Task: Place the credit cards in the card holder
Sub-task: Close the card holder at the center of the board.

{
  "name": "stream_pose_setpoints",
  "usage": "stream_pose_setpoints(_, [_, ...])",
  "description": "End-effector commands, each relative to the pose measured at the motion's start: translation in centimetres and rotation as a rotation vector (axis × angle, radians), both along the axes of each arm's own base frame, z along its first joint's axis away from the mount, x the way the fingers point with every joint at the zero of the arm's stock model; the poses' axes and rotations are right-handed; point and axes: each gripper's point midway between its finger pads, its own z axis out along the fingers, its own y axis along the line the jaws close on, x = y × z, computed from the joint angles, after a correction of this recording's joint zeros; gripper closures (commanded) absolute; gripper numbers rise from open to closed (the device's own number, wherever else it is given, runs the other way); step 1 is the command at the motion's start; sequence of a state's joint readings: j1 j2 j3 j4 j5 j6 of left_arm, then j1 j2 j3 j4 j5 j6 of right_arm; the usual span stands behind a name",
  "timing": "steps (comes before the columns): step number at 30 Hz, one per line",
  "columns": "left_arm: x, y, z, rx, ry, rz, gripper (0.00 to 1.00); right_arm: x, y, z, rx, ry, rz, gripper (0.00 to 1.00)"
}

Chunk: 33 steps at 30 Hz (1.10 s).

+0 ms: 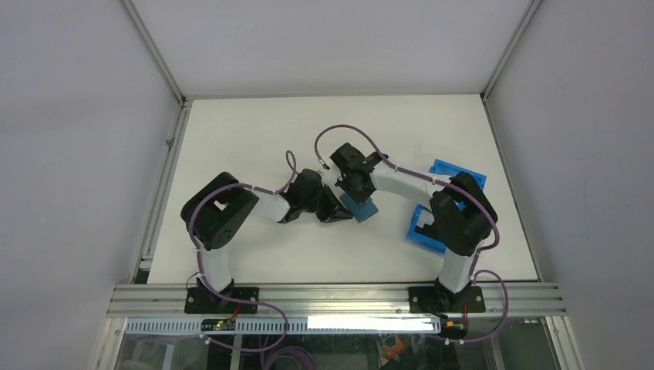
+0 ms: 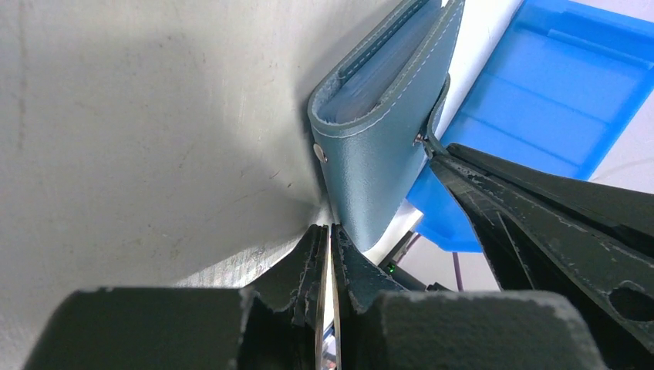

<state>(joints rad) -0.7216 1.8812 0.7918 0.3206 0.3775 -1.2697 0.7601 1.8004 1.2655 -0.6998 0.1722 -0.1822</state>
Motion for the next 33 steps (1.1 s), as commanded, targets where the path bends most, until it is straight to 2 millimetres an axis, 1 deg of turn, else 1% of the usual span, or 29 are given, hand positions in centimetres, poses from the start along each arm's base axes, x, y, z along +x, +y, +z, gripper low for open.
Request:
stream_pose_setpoints(1, [-0.1,-1.1,1.2,-0.061,-0.024,-0.02,0.93,0.4,1.3,0.1,0.022,-0.025,0.021,1.0])
stream_pose_setpoints(9, [-0.1,-1.3,1.2,-0.068,-0.023,-0.022,0.93,0.4,1.3,-0.5,0.002,-0.02,0.029,1.0])
stream_pose_setpoints(12, [-0.1,-1.2,1.2,-0.073,-0.024,-0.019,0.93,0.3,1.7,0.4,0.051,0.004,0.025,1.0])
stream_pose_setpoints(15, [-0.1,-1.2,1.4,-0.078,-0.037,-0.018,0.92,0.3,1.2,1.7,0.115,0.069,0.028,1.0])
stream_pose_setpoints(16, [-0.1,-1.1,1.5,-0.079,-0.044,-0.018,0.91,0.1,1.2,2.1,0.152,0.103,0.032,0.96])
stream_pose_setpoints(18, [-0.1,-1.0,1.8,-0.08,-0.061,-0.016,0.89,0.1,0.8,3.0,0.202,0.139,0.034,0.81])
stream_pose_setpoints(20, [0.1,-0.8,2.2,-0.078,-0.084,-0.011,0.87,0.0,0.2,3.7,0.238,0.161,0.041,0.71])
stream_pose_setpoints(22, [0.2,-0.6,2.9,-0.079,-0.115,-0.004,0.86,-0.2,0.0,4.7,0.282,0.176,0.053,0.64])
stream_pose_setpoints(25, [0.2,0.1,4.6,-0.066,-0.184,-0.003,0.83,-0.8,-0.1,6.6,0.381,0.232,0.089,0.59])
stream_pose_setpoints(26, [0.2,0.5,4.9,-0.045,-0.215,-0.013,0.82,-0.7,0.0,7.5,0.422,0.242,0.096,0.56])
stream_pose_setpoints(27, [0.1,0.9,5.4,-0.022,-0.243,-0.023,0.8,-0.8,-0.1,8.1,0.455,0.255,0.106,0.47])
stream_pose_setpoints(28, [0.0,1.7,5.3,0.029,-0.256,-0.027,0.75,-1.0,-0.1,8.8,0.488,0.262,0.124,0.45])
stream_pose_setpoints(30, [0.0,2.8,5.9,0.1,-0.314,-0.052,0.68,-1.3,-0.5,9.8,0.513,0.264,0.162,0.44])
stream_pose_setpoints(33, [0.2,4.1,7.3,0.178,-0.418,-0.125,0.59,-1.6,-1.0,11.3,0.538,0.214,0.266,0.44])
